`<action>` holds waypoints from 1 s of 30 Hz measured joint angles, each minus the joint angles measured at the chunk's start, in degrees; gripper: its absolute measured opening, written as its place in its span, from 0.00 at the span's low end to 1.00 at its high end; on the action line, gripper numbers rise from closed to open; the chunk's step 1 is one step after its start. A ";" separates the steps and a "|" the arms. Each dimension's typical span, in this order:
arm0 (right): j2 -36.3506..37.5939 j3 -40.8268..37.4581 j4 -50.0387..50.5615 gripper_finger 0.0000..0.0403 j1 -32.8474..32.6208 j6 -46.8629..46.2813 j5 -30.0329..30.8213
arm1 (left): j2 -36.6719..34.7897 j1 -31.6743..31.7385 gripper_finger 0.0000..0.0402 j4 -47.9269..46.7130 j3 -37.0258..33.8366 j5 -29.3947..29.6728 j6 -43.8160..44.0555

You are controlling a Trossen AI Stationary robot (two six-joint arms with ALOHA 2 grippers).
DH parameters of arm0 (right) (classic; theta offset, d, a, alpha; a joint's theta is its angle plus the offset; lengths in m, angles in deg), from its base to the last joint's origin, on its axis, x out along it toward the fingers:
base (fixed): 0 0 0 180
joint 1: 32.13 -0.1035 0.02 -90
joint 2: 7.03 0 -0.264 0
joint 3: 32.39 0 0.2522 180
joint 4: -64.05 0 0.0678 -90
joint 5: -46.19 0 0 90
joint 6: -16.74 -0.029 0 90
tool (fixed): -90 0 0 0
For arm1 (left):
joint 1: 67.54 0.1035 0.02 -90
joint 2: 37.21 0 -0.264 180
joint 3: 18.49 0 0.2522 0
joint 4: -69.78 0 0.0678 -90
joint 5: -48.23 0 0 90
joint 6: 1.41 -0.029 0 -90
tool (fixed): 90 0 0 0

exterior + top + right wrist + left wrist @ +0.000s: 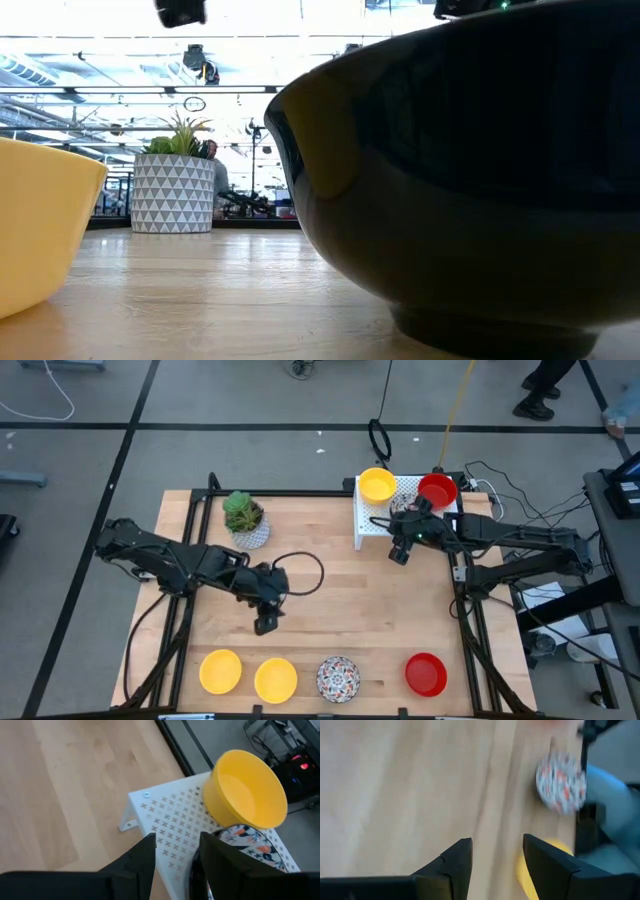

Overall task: Pick & Place Mini bowls
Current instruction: Stack the left yellow bowl on top of the yellow bowl on the shelf

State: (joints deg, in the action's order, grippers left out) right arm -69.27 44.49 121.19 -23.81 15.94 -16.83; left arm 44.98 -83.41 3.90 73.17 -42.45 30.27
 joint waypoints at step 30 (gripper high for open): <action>0.00 0.00 -4.05 0.33 -9.58 3.02 -0.01 | 0.00 -22.63 0.45 -6.48 -25.16 -15.02 38.29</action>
State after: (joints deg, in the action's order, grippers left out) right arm -69.27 44.49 117.13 -33.39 18.95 -16.84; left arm 44.98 -106.04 -2.58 48.01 -57.47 68.56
